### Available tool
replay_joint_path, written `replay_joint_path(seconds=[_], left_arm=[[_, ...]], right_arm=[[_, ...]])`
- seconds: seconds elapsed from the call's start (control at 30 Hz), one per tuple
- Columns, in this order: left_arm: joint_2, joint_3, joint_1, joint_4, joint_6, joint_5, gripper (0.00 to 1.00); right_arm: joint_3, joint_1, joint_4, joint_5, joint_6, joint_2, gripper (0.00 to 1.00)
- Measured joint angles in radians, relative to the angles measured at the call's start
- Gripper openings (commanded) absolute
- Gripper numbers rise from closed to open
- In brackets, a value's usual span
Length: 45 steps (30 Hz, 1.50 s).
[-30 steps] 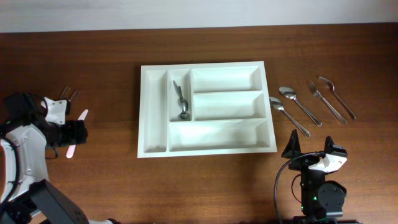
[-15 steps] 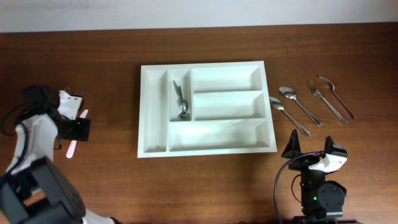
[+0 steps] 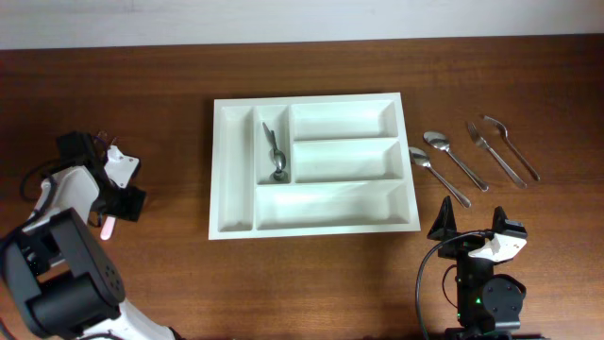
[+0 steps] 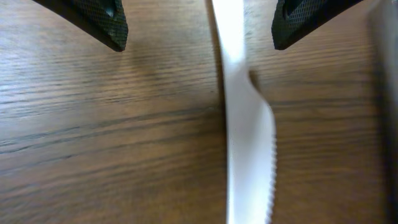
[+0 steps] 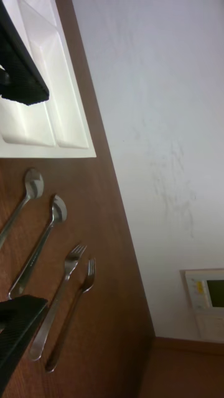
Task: Pack container
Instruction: 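Lower the left gripper onto the white plastic knife and grasp it, then place the white knife into the narrow left slot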
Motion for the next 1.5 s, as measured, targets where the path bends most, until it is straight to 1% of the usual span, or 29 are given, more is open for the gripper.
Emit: replay_joint_path(seconds=[0.07,0.1,0.17,0.23,0.27,0.33,0.4,0.47,0.5,0.57,0.63,0.7,0.8,0.83,1.03,1.13,1.23,1.37,1.5], left_arm=[[0.009,0.006,0.0,0.002,0.001,-0.001,0.76],[0.013,0.008,0.0,0.002,0.001,-0.002,0.73],[0.016,0.011,0.0,0.001,0.003,0.0,0.65],[0.019,0.012,0.001,0.0,0.003,0.007,0.62],[0.021,0.013,0.002,-0.003,0.003,0.014,0.55],[0.024,0.015,0.01,-0.008,-0.001,0.035,0.52],[0.027,0.018,0.016,-0.014,-0.005,0.05,0.43],[0.029,0.018,0.017,-0.021,-0.01,0.056,0.43],[0.029,0.018,0.017,-0.022,-0.013,0.057,0.39],[0.029,0.018,0.017,-0.022,-0.015,0.057,0.24],[0.031,0.019,0.019,-0.021,-0.015,0.056,0.18],[0.032,0.019,0.022,-0.021,-0.021,0.057,0.15],[0.032,0.019,0.024,-0.022,-0.027,0.067,0.07],[0.032,0.019,0.026,-0.022,-0.039,0.074,0.02],[0.037,0.02,0.035,0.015,-0.165,0.151,0.02],[0.048,0.041,0.032,-0.007,-0.219,0.172,0.02],[0.071,0.1,0.009,-0.066,-0.252,0.188,0.02],[0.083,0.218,-0.058,-0.143,-0.306,0.197,0.02],[0.083,0.366,-0.162,-0.22,-0.382,0.204,0.02]], right_arm=[[0.0,0.0,0.0,0.0,0.001,0.0,0.99],[0.0,0.0,0.0,0.0,0.001,0.0,0.99],[0.0,0.0,0.0,0.0,0.0,0.0,0.99],[0.0,0.0,0.0,0.0,0.0,0.0,0.99],[0.0,0.0,0.0,0.0,0.0,0.0,0.99],[0.0,0.0,0.0,0.0,0.0,0.0,0.99],[0.0,0.0,0.0,0.0,0.0,0.0,0.99],[0.0,0.0,0.0,0.0,0.0,0.0,0.99],[0.0,0.0,0.0,0.0,0.0,0.0,0.99],[0.0,0.0,0.0,0.0,0.0,0.0,0.99],[0.0,0.0,0.0,0.0,0.001,0.0,0.99],[0.0,0.0,0.0,0.0,0.0,0.0,0.99],[0.0,0.0,0.0,0.0,0.0,0.0,0.99],[0.0,0.0,0.0,0.0,0.0,0.0,0.99],[0.0,0.0,0.0,0.0,0.0,0.0,0.99],[0.0,0.0,0.0,0.0,0.0,0.0,0.99],[0.0,0.0,0.0,0.0,0.0,0.0,0.99],[0.0,0.0,0.0,0.0,0.0,0.0,0.99],[0.0,0.0,0.0,0.0,0.0,0.0,0.99]])
